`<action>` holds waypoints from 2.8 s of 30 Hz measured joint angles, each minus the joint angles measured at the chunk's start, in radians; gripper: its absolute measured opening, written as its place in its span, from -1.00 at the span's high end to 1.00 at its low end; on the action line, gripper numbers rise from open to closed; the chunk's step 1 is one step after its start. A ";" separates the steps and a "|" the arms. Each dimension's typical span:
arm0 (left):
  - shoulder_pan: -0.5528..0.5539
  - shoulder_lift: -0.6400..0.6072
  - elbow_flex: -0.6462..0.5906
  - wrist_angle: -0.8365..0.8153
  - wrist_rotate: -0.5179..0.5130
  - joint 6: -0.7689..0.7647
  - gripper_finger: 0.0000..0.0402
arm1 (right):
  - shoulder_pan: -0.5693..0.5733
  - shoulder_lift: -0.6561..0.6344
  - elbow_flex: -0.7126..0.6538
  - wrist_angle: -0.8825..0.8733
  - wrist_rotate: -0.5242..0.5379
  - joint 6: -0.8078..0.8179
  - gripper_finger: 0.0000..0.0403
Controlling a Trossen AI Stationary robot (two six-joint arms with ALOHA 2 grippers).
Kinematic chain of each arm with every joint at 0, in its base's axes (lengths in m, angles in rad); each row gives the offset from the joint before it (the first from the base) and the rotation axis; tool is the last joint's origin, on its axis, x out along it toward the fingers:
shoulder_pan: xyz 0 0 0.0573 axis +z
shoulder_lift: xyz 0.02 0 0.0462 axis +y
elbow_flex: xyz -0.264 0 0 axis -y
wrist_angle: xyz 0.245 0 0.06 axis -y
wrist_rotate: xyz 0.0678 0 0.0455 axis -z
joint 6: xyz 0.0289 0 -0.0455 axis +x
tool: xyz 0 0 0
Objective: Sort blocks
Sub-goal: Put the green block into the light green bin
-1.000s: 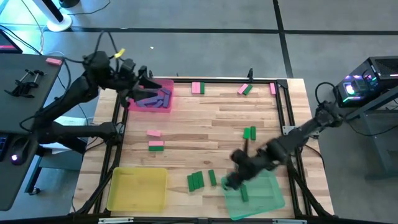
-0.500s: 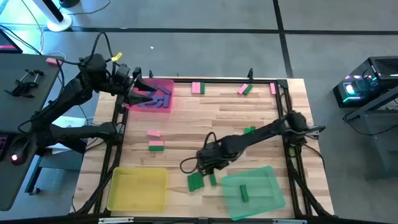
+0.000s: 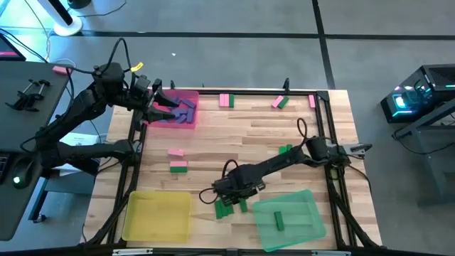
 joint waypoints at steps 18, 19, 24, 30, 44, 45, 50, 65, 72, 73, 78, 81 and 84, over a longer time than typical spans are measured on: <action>0.000 0.000 0.000 0.001 0.000 -0.026 0.03 | -0.009 0.059 -0.006 -0.017 -0.007 -0.029 0.58; 0.000 0.000 0.000 0.001 0.000 -0.026 0.03 | -0.013 0.060 -0.004 -0.022 0.001 -0.030 0.64; 0.000 0.000 0.000 0.001 -0.001 -0.026 0.03 | -0.033 0.065 0.038 -0.069 0.037 -0.057 0.70; 0.000 0.000 0.000 0.001 -0.001 -0.026 0.03 | -0.072 0.068 0.066 -0.062 0.116 -0.118 0.47; 0.000 0.000 0.000 -0.002 -0.001 -0.032 0.03 | -0.089 0.065 0.117 -0.127 0.186 -0.084 0.18; 0.000 0.000 0.000 -0.003 -0.001 -0.034 0.03 | -0.075 0.063 0.125 -0.131 0.184 -0.061 0.16; 0.000 0.000 0.000 -0.006 -0.001 -0.034 0.03 | -0.005 0.062 0.136 -0.103 0.157 0.077 0.07; 0.000 0.000 0.000 -0.006 -0.001 -0.053 0.03 | 0.018 0.109 0.137 -0.073 0.145 0.201 0.08; 0.000 0.000 0.000 -0.007 -0.001 -0.077 0.03 | 0.017 0.139 0.140 -0.051 0.125 0.181 0.47; 0.000 0.000 0.000 -0.006 -0.001 -0.077 0.03 | 0.018 0.139 0.140 -0.051 0.133 0.176 0.58; 0.000 0.000 0.000 0.012 -0.001 -0.049 0.03 | 0.026 0.091 0.148 -0.113 0.207 0.129 0.91; 0.000 0.000 0.000 0.030 -0.002 -0.034 0.03 | 0.018 0.032 0.174 -0.237 0.272 0.099 0.91; 0.000 0.007 0.000 0.060 -0.002 -0.034 0.03 | 0.021 -0.088 0.206 -0.286 0.383 0.084 0.97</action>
